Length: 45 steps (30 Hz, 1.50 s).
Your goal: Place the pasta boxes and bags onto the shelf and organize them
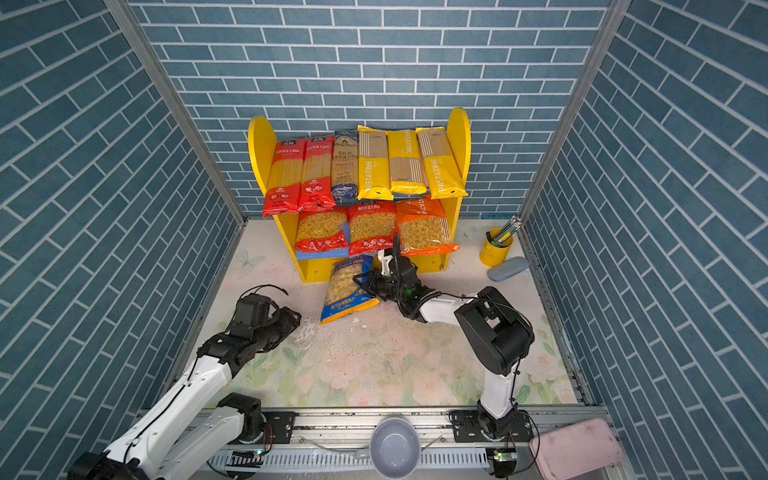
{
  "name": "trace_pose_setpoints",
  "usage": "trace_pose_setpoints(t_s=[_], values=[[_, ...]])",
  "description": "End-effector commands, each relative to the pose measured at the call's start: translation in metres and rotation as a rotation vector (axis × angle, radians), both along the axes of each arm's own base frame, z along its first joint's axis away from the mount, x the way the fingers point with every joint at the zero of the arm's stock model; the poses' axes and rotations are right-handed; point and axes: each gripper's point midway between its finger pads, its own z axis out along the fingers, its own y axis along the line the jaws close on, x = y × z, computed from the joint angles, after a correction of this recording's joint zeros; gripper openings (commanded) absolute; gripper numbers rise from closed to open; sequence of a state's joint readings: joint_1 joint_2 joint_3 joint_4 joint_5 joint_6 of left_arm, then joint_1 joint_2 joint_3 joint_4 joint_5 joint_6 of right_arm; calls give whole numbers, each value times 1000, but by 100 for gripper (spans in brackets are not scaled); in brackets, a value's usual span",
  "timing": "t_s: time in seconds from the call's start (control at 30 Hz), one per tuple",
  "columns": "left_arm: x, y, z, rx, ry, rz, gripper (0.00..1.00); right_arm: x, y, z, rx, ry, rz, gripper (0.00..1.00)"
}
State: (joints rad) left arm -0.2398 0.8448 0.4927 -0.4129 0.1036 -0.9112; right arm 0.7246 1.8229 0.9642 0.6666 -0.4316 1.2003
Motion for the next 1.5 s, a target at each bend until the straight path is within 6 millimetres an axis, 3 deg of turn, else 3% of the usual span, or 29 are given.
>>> trace_pose_setpoints(t_s=[0.0, 0.17, 0.3, 0.43, 0.53, 0.67, 0.73, 0.93, 1.13, 1.3, 1.47], values=[[2, -1, 0, -1, -3, -9, 64, 9, -3, 82, 201, -208, -29, 7], [2, -1, -1, -1, 0, -11, 63, 25, 8, 68, 215, -202, -41, 7], [1, -1, -2, 1, 3, -15, 63, 41, 10, 45, 203, -172, -75, 9], [0, -2, -2, 0, 4, -15, 63, 49, 1, 20, 177, -120, -121, 18], [1, -3, -2, -4, 1, -17, 63, 51, -10, -6, 108, -56, -158, 30], [8, -12, -1, -11, -2, -49, 63, 55, -37, -42, -28, 63, -237, 42], [12, -20, 1, 0, -14, -87, 64, 52, -50, -55, -116, 98, -252, 46], [28, -55, -2, -53, -88, -192, 68, 34, -76, -65, -271, 127, -230, 52], [35, -84, -15, -78, -131, -297, 72, -2, -109, -81, -313, 207, -209, 55], [35, -98, -23, -80, -181, -333, 72, -33, -115, -78, -249, 242, -195, 56], [33, -106, -36, -99, -165, -341, 70, -45, -107, -67, -238, 203, -173, 61]])
